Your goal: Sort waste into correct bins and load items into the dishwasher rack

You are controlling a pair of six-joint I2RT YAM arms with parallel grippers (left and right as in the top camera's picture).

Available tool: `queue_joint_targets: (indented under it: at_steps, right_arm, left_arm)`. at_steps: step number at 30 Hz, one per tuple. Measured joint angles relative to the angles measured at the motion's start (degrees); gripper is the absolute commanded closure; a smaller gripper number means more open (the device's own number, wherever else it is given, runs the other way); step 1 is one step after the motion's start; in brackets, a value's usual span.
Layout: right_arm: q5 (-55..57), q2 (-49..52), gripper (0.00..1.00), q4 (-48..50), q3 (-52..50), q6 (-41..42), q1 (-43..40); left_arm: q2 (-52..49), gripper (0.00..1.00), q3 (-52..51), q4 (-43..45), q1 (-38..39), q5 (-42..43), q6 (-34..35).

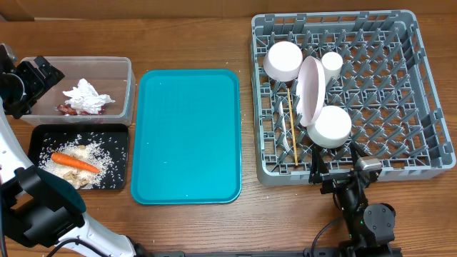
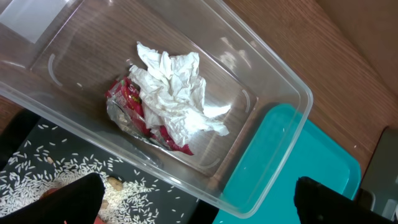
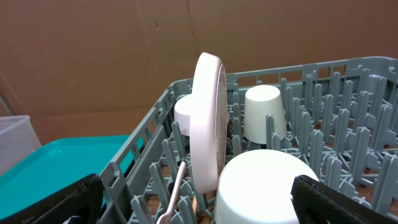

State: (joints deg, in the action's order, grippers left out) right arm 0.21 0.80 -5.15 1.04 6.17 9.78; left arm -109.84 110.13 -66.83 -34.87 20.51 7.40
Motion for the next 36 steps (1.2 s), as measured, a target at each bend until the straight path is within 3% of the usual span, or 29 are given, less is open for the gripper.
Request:
queue_joint_targets:
  at_steps: [19, 29, 36]
  right_arm:
    - [0.0, 0.0, 0.00, 0.0, 0.0, 0.0, 0.0]
    - [0.0, 0.0, 0.00, 0.0, 0.0, 0.0, 0.0]
    - [0.0, 0.0, 0.00, 0.0, 0.0, 0.0, 0.0]
  left_arm:
    - [1.2, 0.00, -0.2, 0.0, 0.0, 0.0, 0.0]
    - [23.1, 0.00, -0.4, 0.0, 2.7, -0.2, 0.0]
    - [32.4, 0.00, -0.3, 0.0, 16.4, -0.2, 0.0]
